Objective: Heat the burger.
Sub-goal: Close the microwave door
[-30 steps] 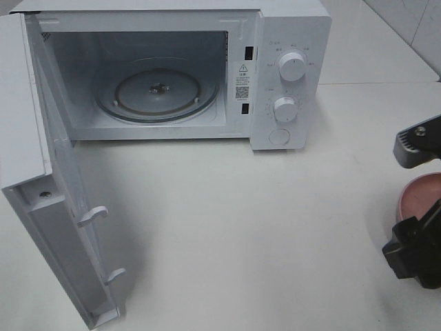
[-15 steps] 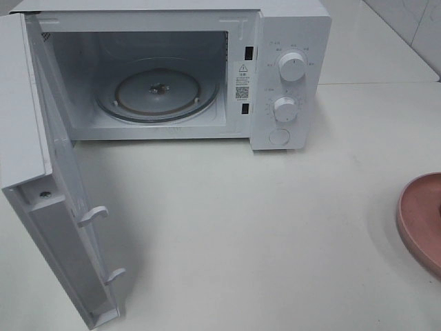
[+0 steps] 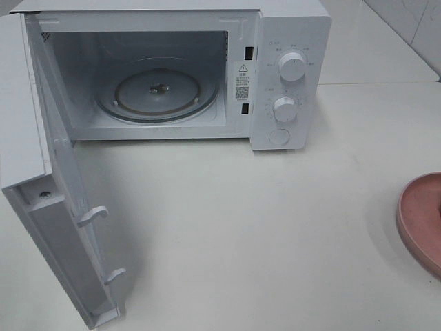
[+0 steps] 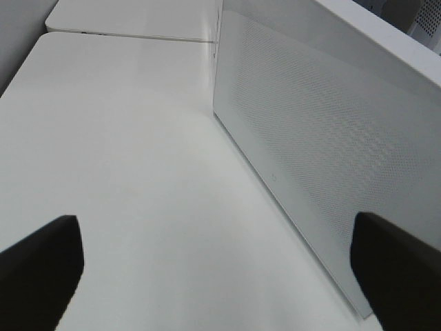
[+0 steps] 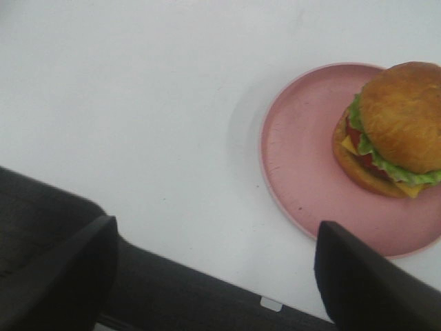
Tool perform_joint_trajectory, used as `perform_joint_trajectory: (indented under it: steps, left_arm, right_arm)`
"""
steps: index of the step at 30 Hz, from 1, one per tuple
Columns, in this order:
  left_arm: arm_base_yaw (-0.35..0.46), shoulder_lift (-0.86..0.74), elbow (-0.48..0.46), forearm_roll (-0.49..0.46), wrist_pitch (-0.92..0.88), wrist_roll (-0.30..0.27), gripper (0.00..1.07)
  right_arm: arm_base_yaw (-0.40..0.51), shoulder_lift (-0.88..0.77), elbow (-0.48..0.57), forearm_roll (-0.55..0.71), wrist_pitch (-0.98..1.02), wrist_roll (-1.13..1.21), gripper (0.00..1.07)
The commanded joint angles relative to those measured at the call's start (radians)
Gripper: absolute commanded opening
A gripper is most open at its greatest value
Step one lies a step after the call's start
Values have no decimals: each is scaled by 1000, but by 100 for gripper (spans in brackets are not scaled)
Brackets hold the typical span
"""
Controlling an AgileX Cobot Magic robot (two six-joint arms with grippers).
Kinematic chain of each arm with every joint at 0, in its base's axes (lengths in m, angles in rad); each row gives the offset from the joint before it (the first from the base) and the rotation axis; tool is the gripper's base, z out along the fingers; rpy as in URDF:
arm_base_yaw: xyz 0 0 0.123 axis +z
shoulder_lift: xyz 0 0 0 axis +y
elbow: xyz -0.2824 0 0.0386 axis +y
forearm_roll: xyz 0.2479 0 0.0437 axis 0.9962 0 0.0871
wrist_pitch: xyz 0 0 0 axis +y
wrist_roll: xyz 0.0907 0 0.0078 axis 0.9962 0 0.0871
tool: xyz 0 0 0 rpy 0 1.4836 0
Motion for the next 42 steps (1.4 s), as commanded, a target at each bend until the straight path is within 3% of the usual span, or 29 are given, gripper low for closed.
perform_joint_trajectory:
  steps: [1,13,19,42]
  left_arm:
    - [4,-21,5,-6,-7,-1,98]
    - [4,-21,5,-6,-7,-1,98]
    - [4,-21,5,-5,-7,-1,98]
    - [4,-19,5,-6,-7,-1,98]
  right_arm:
    - [-133,-67,23,2,-38,-123,76]
    - [-346,-262,81,130,-134,-100,76]
    - [-427,-358,80,128,-134,-94,76]
    - [-445,-356,80,127,-134,-92,76]
